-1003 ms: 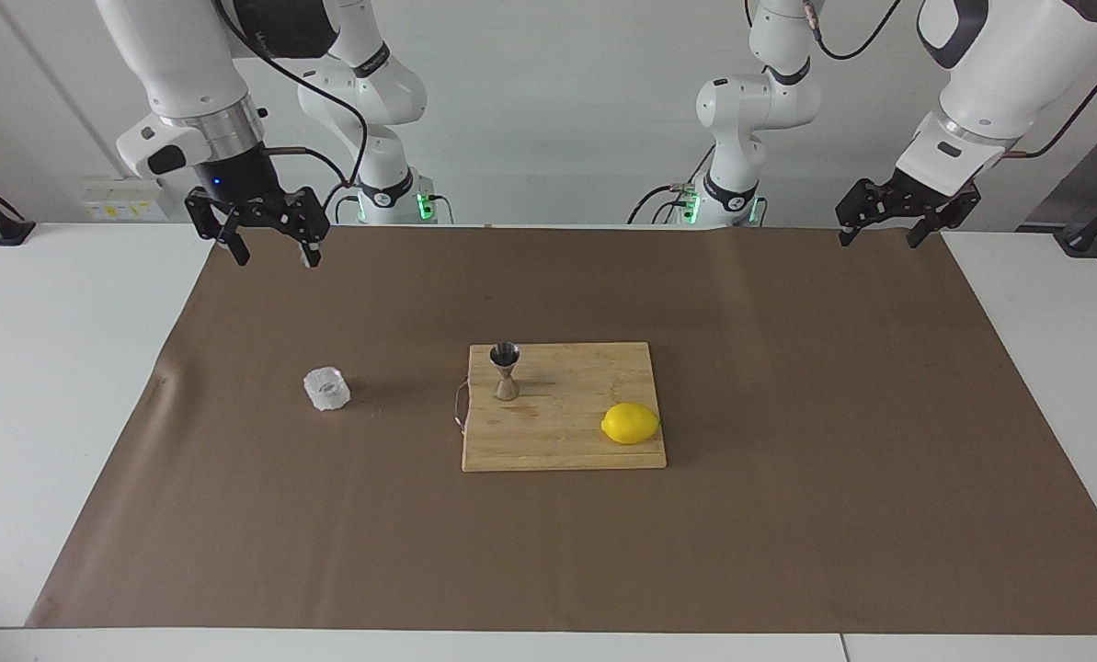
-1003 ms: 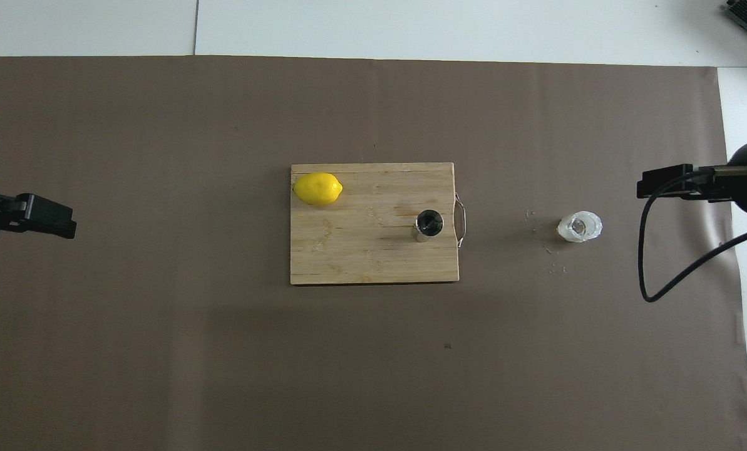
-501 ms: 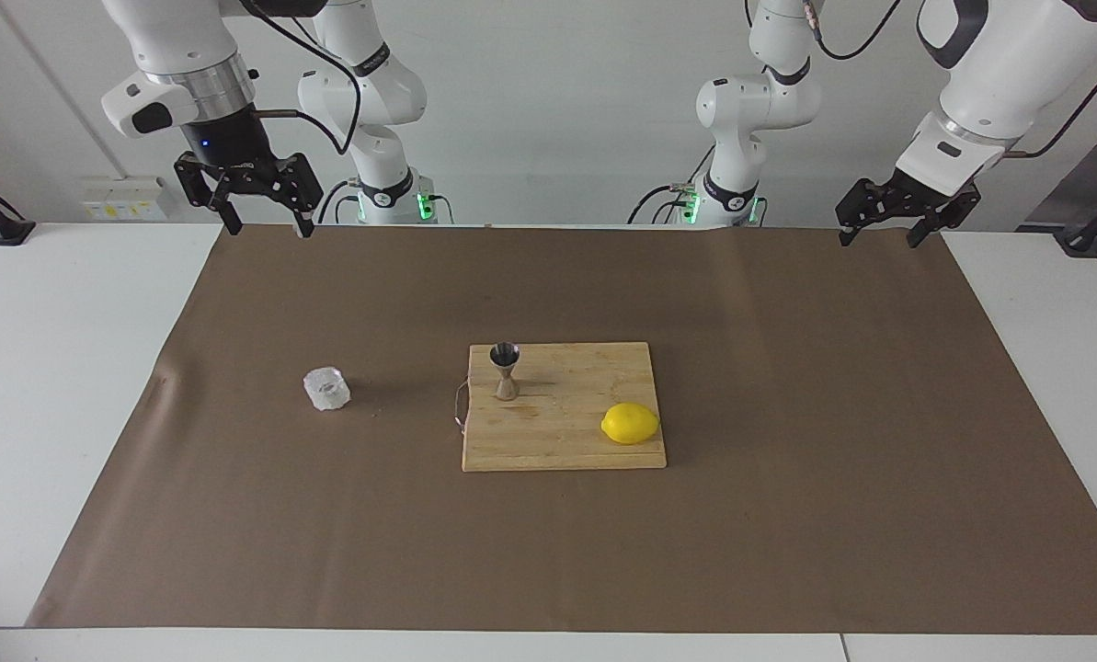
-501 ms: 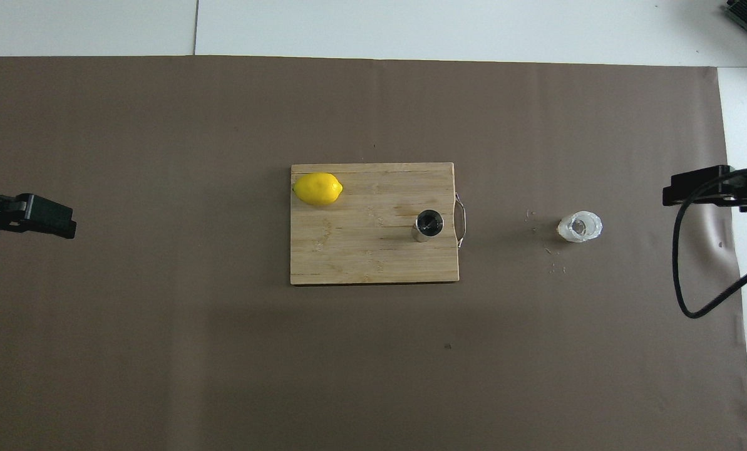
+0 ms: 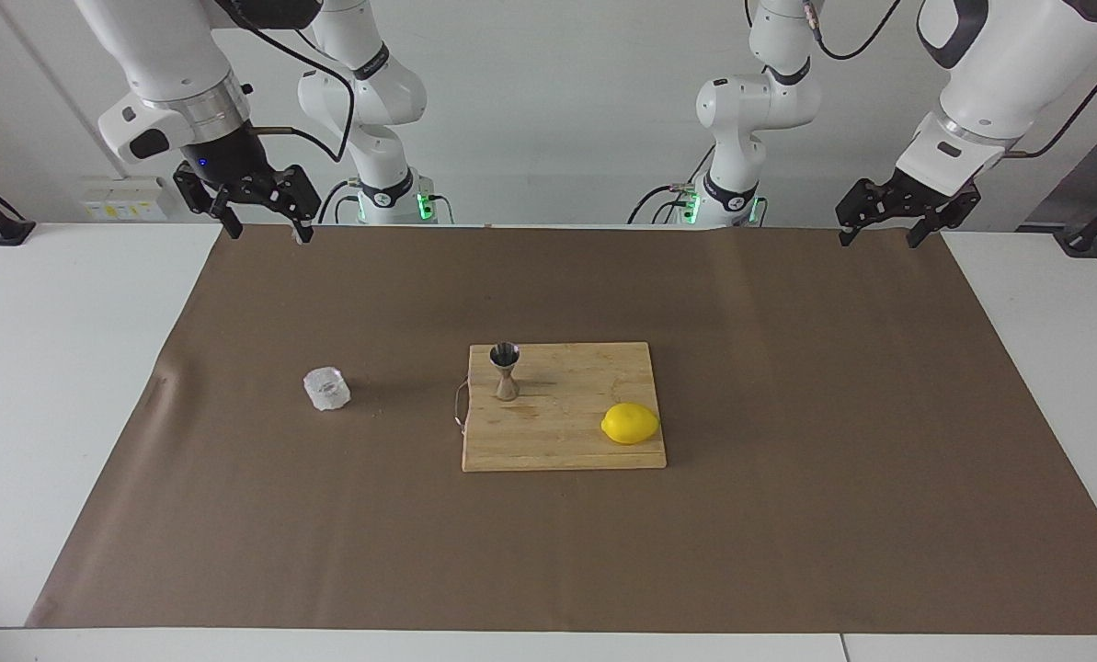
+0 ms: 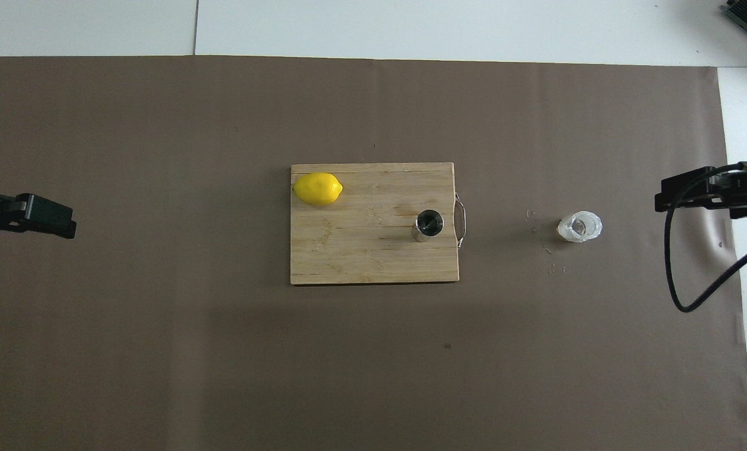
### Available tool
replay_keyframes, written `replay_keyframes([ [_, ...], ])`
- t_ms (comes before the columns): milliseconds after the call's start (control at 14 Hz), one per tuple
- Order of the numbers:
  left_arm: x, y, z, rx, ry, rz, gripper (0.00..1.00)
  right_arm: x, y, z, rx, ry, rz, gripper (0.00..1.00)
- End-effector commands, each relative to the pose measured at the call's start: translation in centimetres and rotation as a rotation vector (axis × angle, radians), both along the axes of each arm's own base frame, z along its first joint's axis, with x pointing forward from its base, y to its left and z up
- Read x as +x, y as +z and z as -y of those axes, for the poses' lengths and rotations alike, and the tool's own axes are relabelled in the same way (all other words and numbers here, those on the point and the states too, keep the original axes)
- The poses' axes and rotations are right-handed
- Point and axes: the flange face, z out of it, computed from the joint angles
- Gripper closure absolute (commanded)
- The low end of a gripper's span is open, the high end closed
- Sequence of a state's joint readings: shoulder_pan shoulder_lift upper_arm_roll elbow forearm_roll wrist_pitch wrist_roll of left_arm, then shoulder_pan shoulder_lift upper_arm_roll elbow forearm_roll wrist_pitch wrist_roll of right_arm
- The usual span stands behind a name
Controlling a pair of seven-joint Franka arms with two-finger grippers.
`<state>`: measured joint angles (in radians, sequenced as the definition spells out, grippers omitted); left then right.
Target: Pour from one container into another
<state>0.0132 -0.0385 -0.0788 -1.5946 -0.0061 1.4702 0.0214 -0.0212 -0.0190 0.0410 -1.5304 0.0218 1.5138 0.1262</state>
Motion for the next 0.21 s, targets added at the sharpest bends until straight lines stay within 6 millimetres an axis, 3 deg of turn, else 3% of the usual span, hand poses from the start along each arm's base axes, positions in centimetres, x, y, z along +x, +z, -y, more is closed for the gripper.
replay_keyframes([
  [0,-0.9,0.12,-0.1,-0.008,0.009,-0.004,0.0,-0.48,0.11,0.12,-0.015,-0.014,0.013,0.0],
  [143,-0.9,0.12,-0.12,-0.007,0.009,-0.004,0.0,-0.48,0.04,0.04,-0.015,-0.016,0.012,0.0],
])
